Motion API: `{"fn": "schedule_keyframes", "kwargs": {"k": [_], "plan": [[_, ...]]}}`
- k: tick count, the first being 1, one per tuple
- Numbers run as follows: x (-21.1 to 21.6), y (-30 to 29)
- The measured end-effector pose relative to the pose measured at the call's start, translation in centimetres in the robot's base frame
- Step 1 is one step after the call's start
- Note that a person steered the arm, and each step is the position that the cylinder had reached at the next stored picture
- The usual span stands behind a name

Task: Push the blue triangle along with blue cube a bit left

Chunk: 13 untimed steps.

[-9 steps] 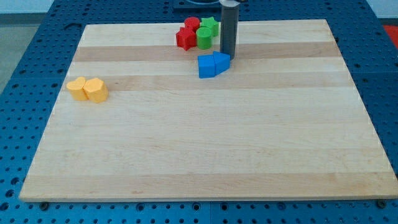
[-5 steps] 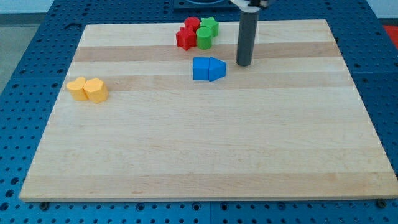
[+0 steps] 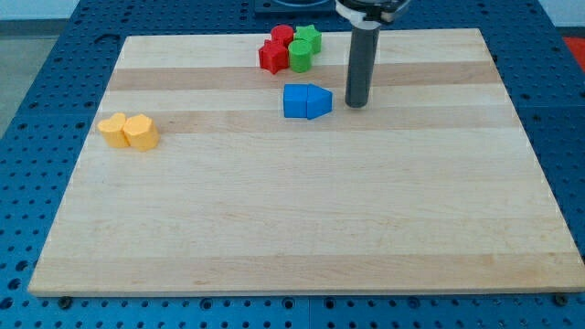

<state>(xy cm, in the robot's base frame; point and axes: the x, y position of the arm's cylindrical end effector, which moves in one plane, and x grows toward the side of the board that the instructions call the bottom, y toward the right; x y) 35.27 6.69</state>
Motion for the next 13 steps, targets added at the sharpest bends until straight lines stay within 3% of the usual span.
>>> {"fn": "schedule_keyframes", "kwargs": {"k": [2, 3, 4, 6, 7, 9, 11, 13], "plan": [[0.0, -5.8], [0.0, -6.4], [0.0, -2.8], [6.4, 1.3], [7.7, -1.4], [5.9, -5.7], [2.2, -5.7], [2.0, -2.2]]}}
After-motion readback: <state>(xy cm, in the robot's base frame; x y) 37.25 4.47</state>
